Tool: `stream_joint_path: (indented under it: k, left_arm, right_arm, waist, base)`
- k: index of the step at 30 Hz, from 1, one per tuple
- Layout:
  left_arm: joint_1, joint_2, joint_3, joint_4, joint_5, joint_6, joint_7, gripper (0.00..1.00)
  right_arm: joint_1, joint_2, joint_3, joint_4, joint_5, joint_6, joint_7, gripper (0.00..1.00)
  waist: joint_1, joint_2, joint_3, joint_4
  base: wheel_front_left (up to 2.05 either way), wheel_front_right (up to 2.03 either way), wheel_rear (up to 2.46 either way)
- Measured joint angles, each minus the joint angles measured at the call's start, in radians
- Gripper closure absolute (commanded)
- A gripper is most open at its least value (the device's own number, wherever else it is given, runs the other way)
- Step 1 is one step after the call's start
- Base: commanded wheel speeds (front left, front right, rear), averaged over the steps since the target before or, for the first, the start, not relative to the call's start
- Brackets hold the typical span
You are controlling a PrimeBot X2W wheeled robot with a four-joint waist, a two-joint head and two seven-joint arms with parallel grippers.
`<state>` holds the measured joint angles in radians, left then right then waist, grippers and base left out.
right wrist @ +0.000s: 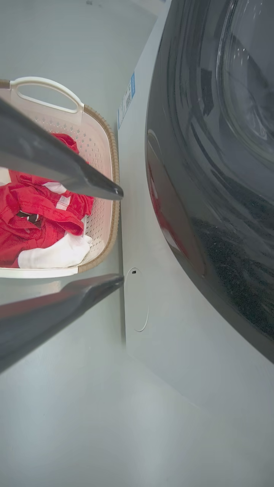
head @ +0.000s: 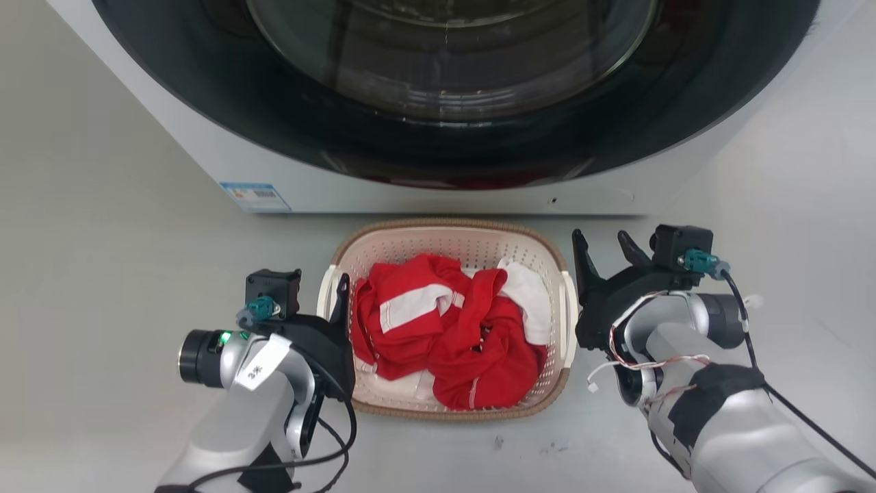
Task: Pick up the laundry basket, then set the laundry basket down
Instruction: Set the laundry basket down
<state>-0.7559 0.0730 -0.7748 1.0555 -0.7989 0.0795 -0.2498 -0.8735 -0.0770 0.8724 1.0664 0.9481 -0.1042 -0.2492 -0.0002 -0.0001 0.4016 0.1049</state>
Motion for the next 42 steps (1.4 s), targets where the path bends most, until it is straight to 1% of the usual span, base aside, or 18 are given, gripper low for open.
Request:
stream_joint_path:
  k: [4,9,12,16,20,25,34,35,42]
  left_arm:
    - [0.055,0.010,0.023,-0.051,0.015,0.010,0.000,0.00]
    - [0.134,0.041,0.049,-0.122,0.057,0.019,0.000,0.00]
    - [0.190,0.061,0.067,-0.169,0.070,0.027,0.000,0.00]
    - [0.270,0.086,0.098,-0.239,0.091,0.036,0.000,0.00]
    - [0.372,0.100,0.138,-0.334,0.132,0.044,0.000,0.00]
    - [0.479,0.121,0.190,-0.425,0.162,0.045,0.000,0.00]
    - [0.664,0.119,0.335,-0.549,0.260,0.045,0.000,0.00]
    - [0.704,0.114,0.369,-0.582,0.278,0.045,0.000,0.00]
    - [0.809,0.086,0.455,-0.694,0.374,0.045,0.000,0.00]
  right_arm:
    - [0.060,-0.007,-0.039,-0.048,-0.016,-0.001,0.000,0.00]
    - [0.149,-0.015,-0.089,-0.119,-0.039,-0.003,0.000,0.00]
    - [0.209,-0.028,-0.119,-0.163,-0.064,-0.010,0.000,0.00]
    - [0.292,-0.051,-0.158,-0.226,-0.091,-0.012,0.000,0.00]
    - [0.394,-0.075,-0.216,-0.317,-0.140,-0.019,0.000,0.00]
    - [0.488,-0.088,-0.255,-0.409,-0.196,-0.020,0.000,0.00]
    - [0.655,-0.088,-0.351,-0.552,-0.294,-0.021,0.000,0.00]
    - [0.686,-0.084,-0.376,-0.583,-0.325,-0.021,0.000,0.00]
    - [0.787,-0.075,-0.461,-0.679,-0.403,-0.024,0.000,0.00]
  waist:
    - [0.0000,0.0000,-0.059,-0.008]
    - [-0.0001,0.0000,-0.133,-0.018]
    - [0.0000,-0.0001,-0.178,-0.023]
    - [0.0000,-0.0001,-0.234,-0.029]
    - [0.0000,-0.0001,-0.298,-0.034]
    - [0.0000,0.0000,-0.351,-0.036]
    - [0.0001,-0.0001,-0.420,-0.042]
    - [0.0000,0.0000,-0.429,-0.047]
    - [0.0000,0.0000,-0.445,-0.060]
  base:
    - [0.00,0.00,0.00]
    - [0.00,0.00,0.00]
    - [0.00,0.00,0.00]
    - [0.00,0.00,0.00]
    - [0.00,0.00,0.00]
    - [0.00,0.00,0.00]
    - [0.00,0.00,0.00]
    - [0.00,0.00,0.00]
    - [0.00,0.00,0.00]
